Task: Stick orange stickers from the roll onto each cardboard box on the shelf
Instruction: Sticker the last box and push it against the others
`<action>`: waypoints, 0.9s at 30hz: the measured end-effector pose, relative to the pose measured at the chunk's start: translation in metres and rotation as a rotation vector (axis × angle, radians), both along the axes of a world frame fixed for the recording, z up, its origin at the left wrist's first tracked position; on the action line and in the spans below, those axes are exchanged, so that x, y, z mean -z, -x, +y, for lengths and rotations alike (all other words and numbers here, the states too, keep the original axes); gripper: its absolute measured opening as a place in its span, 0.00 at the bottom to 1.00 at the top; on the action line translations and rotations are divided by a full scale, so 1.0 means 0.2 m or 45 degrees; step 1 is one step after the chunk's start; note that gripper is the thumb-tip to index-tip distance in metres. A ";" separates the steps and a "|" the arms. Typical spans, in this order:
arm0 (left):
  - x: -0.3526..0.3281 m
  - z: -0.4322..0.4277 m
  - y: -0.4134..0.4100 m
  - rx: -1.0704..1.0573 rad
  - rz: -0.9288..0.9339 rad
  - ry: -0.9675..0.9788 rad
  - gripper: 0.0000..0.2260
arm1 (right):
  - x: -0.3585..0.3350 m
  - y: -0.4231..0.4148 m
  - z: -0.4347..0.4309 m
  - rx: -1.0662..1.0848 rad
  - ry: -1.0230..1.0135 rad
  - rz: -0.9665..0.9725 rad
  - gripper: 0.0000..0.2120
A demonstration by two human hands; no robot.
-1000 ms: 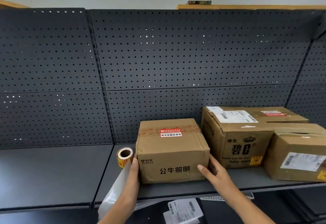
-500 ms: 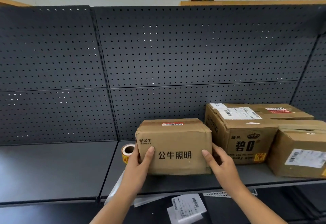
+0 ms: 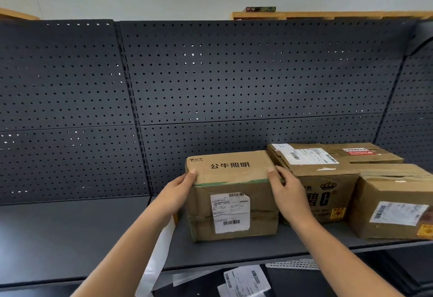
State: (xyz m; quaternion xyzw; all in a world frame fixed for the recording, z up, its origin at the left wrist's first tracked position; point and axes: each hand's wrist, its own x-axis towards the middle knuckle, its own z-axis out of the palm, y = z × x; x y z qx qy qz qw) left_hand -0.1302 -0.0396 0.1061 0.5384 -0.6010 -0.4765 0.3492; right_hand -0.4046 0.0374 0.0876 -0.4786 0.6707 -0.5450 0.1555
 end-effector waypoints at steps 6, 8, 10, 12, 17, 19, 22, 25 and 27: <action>0.02 -0.04 0.09 -0.046 -0.063 0.127 0.28 | -0.01 0.04 -0.04 -0.040 -0.070 0.023 0.25; 0.04 -0.04 0.10 -0.074 -0.030 0.126 0.28 | -0.01 0.05 -0.04 -0.041 -0.075 0.033 0.24; 0.06 -0.04 0.10 -0.088 0.011 0.100 0.28 | 0.00 0.06 -0.05 -0.040 -0.090 0.023 0.24; 0.08 -0.05 0.08 -0.082 0.060 0.070 0.30 | 0.00 0.06 -0.04 -0.046 -0.091 0.015 0.24; 0.06 -0.05 0.10 -0.114 0.069 0.054 0.28 | -0.03 0.05 -0.03 0.008 -0.105 0.087 0.21; 0.05 -0.04 0.10 -0.121 0.088 0.037 0.27 | -0.05 0.03 -0.03 0.095 -0.051 0.168 0.21; 0.06 -0.04 0.10 -0.108 0.167 0.000 0.30 | -0.08 -0.01 -0.01 0.162 0.083 0.288 0.19; 0.08 -0.04 0.11 -0.133 0.191 -0.012 0.30 | -0.13 -0.09 -0.01 0.147 0.189 0.510 0.13; 0.09 -0.04 0.10 -0.127 0.199 -0.054 0.36 | -0.17 -0.13 -0.02 0.077 0.237 0.616 0.11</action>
